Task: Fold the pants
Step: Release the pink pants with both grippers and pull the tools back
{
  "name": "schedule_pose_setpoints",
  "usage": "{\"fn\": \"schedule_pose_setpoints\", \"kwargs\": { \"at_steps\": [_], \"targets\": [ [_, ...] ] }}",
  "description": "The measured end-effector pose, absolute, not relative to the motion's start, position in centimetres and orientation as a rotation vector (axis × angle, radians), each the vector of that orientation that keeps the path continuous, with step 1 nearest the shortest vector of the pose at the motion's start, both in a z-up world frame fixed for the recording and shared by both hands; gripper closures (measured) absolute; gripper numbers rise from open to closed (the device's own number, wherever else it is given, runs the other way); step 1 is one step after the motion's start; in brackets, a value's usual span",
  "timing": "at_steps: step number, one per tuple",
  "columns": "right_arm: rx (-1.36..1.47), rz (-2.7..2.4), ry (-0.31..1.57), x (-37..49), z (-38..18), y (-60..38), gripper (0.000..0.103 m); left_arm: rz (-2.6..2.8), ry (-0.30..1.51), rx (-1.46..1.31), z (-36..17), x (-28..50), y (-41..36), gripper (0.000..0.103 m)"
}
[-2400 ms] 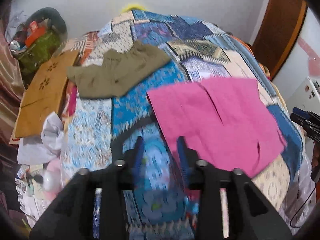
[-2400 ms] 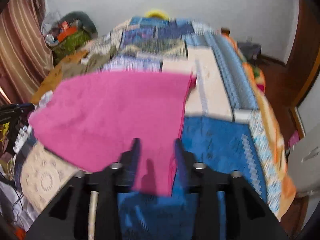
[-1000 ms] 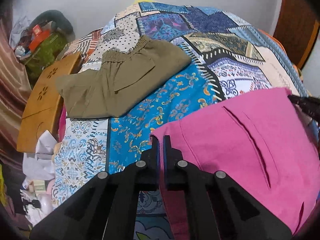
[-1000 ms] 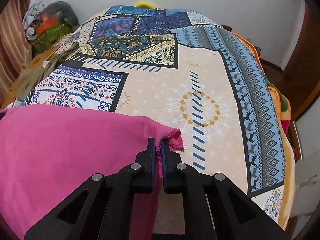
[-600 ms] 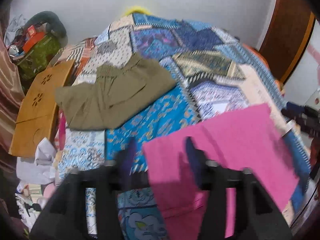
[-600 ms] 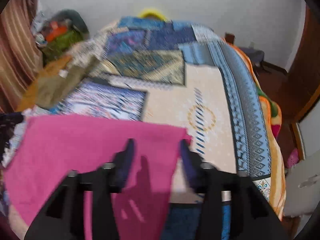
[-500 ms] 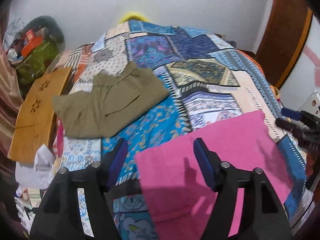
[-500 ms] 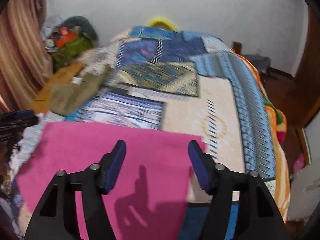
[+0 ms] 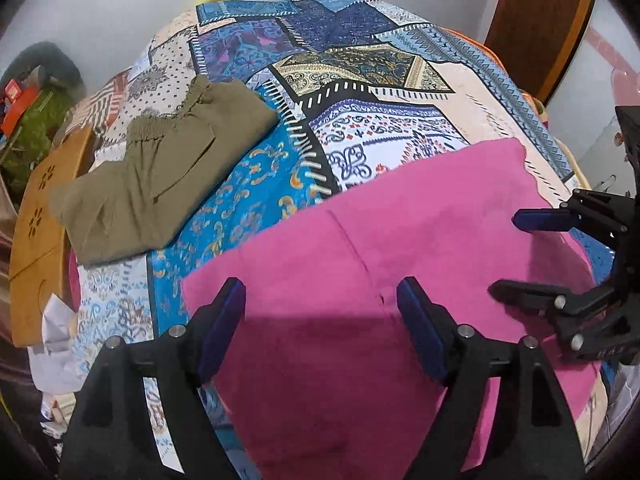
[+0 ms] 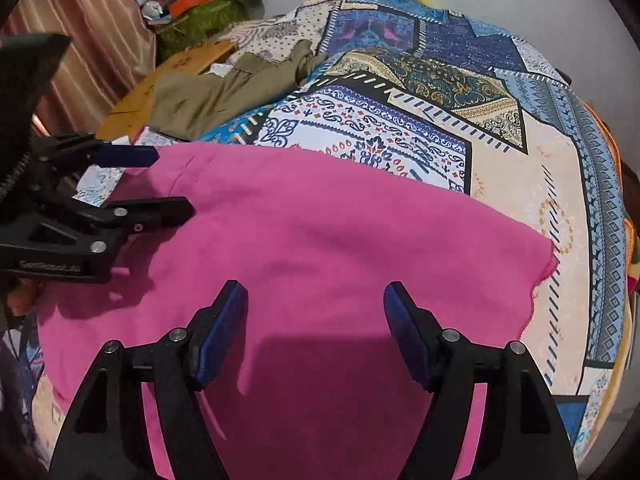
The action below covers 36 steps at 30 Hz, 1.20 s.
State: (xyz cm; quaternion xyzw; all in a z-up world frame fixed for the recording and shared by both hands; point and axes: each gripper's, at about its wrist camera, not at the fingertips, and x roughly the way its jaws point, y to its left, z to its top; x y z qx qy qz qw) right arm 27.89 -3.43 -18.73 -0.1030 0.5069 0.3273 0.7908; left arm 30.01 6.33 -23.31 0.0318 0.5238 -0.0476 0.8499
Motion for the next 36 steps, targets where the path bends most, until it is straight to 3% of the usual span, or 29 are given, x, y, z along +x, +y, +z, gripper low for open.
{"fn": "schedule_pose_setpoints", "kwargs": {
  "at_steps": [31, 36],
  "targets": [
    [-0.207, 0.476, 1.110, 19.4, -17.4, -14.2, 0.033, 0.017, 1.079, 0.125, -20.3, 16.9, 9.0, 0.019],
    [-0.158, 0.485, 1.036, 18.9, -14.7, -14.2, 0.033, -0.018, 1.087, -0.071, -18.8, 15.6, 11.0, 0.019]
  ]
}}
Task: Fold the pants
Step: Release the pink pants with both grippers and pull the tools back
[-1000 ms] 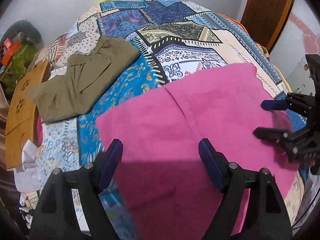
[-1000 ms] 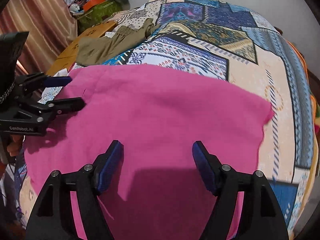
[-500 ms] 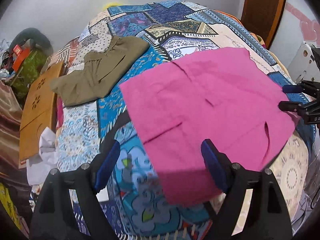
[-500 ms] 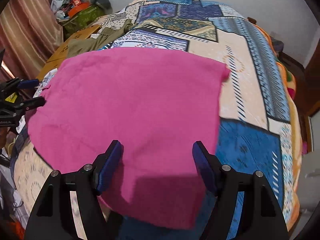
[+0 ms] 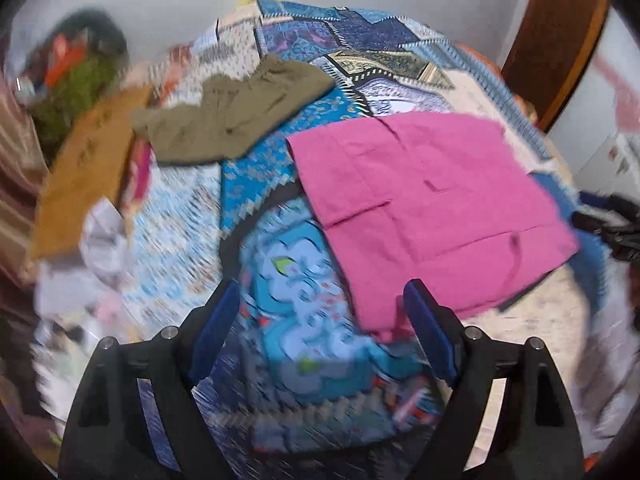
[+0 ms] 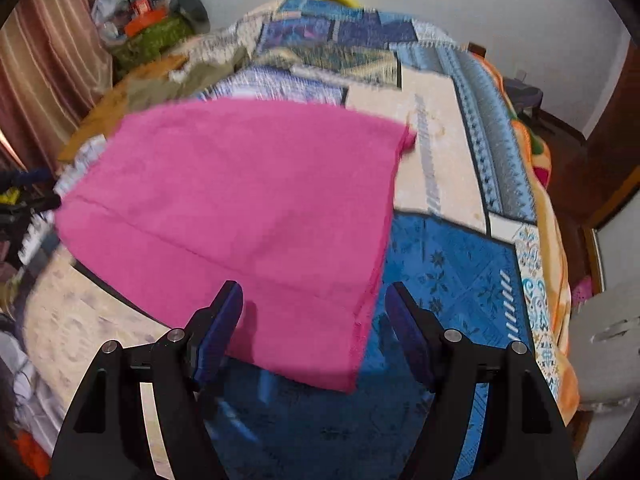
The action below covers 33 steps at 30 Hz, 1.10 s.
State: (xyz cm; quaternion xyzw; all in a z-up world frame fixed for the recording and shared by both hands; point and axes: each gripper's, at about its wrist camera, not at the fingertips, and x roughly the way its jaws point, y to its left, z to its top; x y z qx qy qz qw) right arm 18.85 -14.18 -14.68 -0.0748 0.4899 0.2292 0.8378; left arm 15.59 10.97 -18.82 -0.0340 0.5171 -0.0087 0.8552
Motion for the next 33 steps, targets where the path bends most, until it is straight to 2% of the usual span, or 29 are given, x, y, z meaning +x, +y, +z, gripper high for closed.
{"fn": "schedule_pose_setpoints", "kwargs": {
  "at_steps": [4, 9, 13, 21, 31, 32, 33],
  "targets": [
    [-0.086, 0.533, 0.974, 18.7, -12.5, -13.1, 0.033, -0.084, 1.112, -0.190, -19.1, 14.5, 10.8, 0.019],
    [-0.071, 0.600, 0.923, 18.1, -11.7, -9.7, 0.033, -0.156, 1.155, -0.197, -20.3, 13.1, 8.2, 0.019],
    [-0.104, 0.610, 0.907, 18.1, -12.7, -7.5, 0.033, -0.227, 1.193, -0.286, -21.5, 12.5, 7.5, 0.019],
    [-0.111, 0.607, 1.016, 18.0, -17.1, -6.7, 0.032, -0.298, 1.171, -0.569, -22.4, 13.7, 8.8, 0.017],
    [-0.080, 0.624, 1.002, 17.3, -17.1, -7.4, 0.032, -0.321, 1.135, -0.825, -23.2, 17.1, 9.5, 0.016],
    [-0.076, 0.625, 1.002, 17.3, -17.1, -7.4, 0.032, -0.310, 1.129, -0.835, -23.2, 17.4, 9.7, 0.019],
    [-0.074, 0.626, 1.002, 17.3, -17.2, -7.4, 0.032, -0.291, 1.119, -0.846, -23.2, 17.7, 9.9, 0.027]
  ]
}}
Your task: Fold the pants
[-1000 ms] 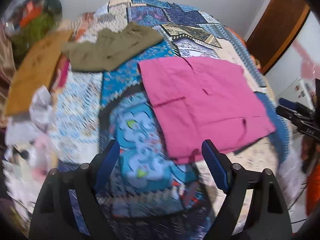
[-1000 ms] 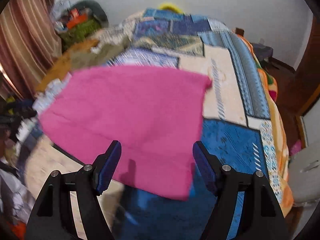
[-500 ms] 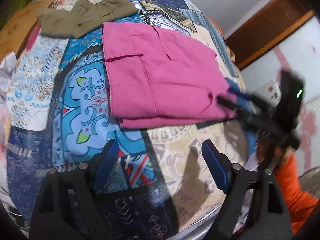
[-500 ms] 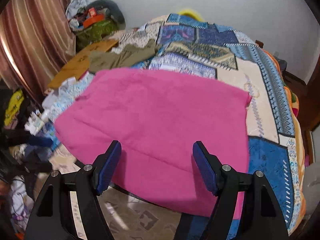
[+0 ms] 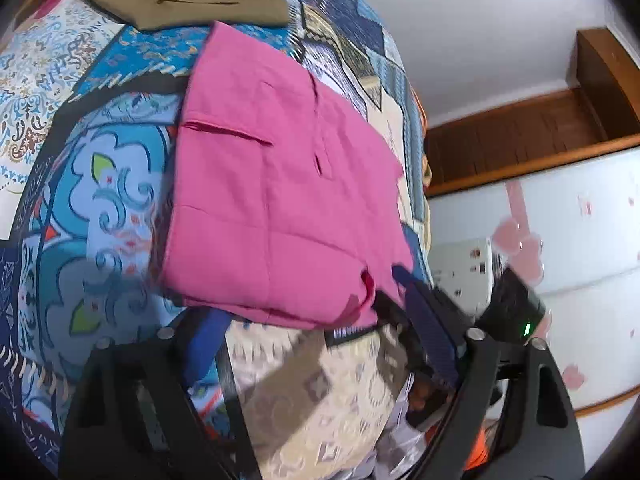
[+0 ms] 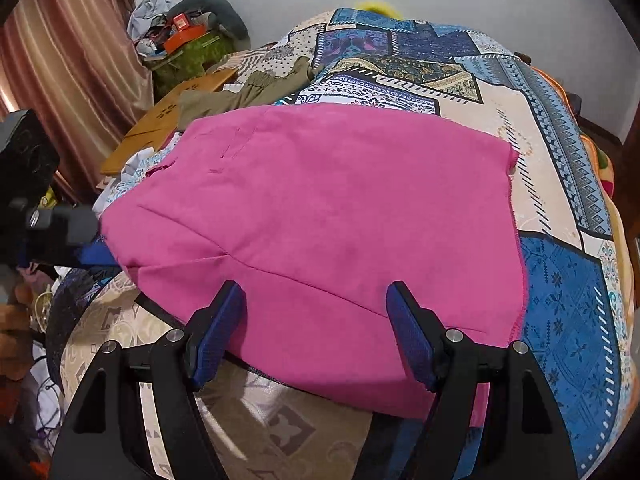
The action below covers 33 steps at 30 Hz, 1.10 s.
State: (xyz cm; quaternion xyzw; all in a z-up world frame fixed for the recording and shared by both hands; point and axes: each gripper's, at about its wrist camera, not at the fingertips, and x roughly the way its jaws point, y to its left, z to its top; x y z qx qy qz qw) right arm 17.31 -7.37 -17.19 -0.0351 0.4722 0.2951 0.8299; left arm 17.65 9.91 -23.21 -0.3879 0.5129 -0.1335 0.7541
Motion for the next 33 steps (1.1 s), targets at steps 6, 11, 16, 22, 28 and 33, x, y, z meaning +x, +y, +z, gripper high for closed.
{"fn": "schedule_pose_setpoints", "kwargs": {
  "at_steps": [6, 11, 16, 22, 28, 33],
  "targets": [
    [-0.068, 0.636, 0.997, 17.3, -17.4, -7.5, 0.032, -0.147, 1.103, -0.857, -23.8, 18.8, 10.5, 0.069],
    [-0.059, 0.635, 0.996, 17.1, -17.4, -7.7, 0.032, -0.059, 1.063, -0.732, -22.9, 18.8, 9.3, 0.074],
    [-0.039, 0.621, 1.005, 17.1, -17.2, -8.2, 0.032, -0.015, 1.026, -0.557, -21.7, 18.3, 8.2, 0.079],
    [0.000, 0.621, 1.014, 16.6, -17.4, -9.9, 0.032, 0.068, 0.977, -0.370, -20.2, 15.4, 8.7, 0.085],
    [0.007, 0.627, 1.012, 15.8, -17.4, -10.4, 0.032, 0.130, 0.923, -0.231, -18.7, 12.6, 8.9, 0.086],
    [0.029, 0.597, 1.015, 15.6, -17.5, -11.0, 0.032, 0.139, 0.889, -0.174, -17.1, 12.5, 9.0, 0.087]
  ]
}}
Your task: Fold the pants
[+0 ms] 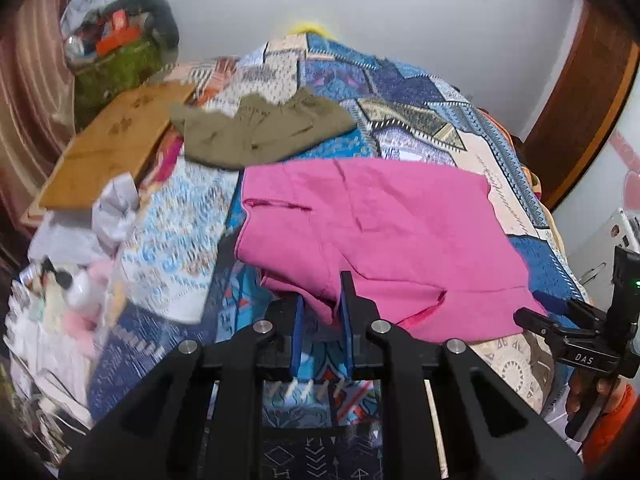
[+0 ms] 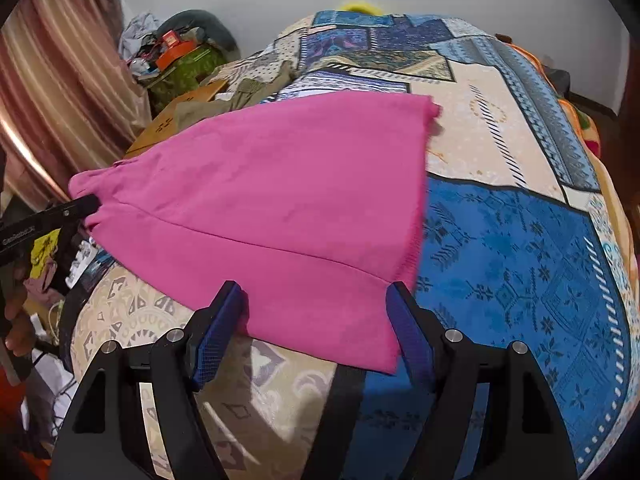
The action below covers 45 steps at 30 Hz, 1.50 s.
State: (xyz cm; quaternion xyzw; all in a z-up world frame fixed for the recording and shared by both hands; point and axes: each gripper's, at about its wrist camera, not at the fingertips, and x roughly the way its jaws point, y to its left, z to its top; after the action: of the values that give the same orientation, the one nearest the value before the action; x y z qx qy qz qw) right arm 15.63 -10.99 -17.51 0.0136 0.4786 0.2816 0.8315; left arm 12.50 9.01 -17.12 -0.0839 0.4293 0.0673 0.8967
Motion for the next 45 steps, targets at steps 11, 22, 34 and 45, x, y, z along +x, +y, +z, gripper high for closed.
{"fn": "schedule_pose_setpoints", "kwargs": {
  "at_steps": [11, 22, 34, 45],
  "targets": [
    [0.090, 0.587, 1.024, 15.7, -18.2, -12.2, 0.032, -0.079, 0.707, -0.030, -10.0, 15.3, 1.4, 0.089],
    [0.113, 0.571, 1.039, 15.3, -18.0, -13.3, 0.032, -0.413, 0.873, -0.073, -11.6, 20.3, -5.3, 0.091],
    [0.156, 0.539, 1.038, 15.0, -17.9, -15.1, 0.032, -0.509, 1.033, -0.109, -16.7, 21.4, -9.3, 0.091],
    [0.171, 0.488, 1.013, 14.9, -16.8, -17.2, 0.032, -0.536, 0.982, -0.088, -14.8, 20.5, -8.9, 0.048]
  ]
}}
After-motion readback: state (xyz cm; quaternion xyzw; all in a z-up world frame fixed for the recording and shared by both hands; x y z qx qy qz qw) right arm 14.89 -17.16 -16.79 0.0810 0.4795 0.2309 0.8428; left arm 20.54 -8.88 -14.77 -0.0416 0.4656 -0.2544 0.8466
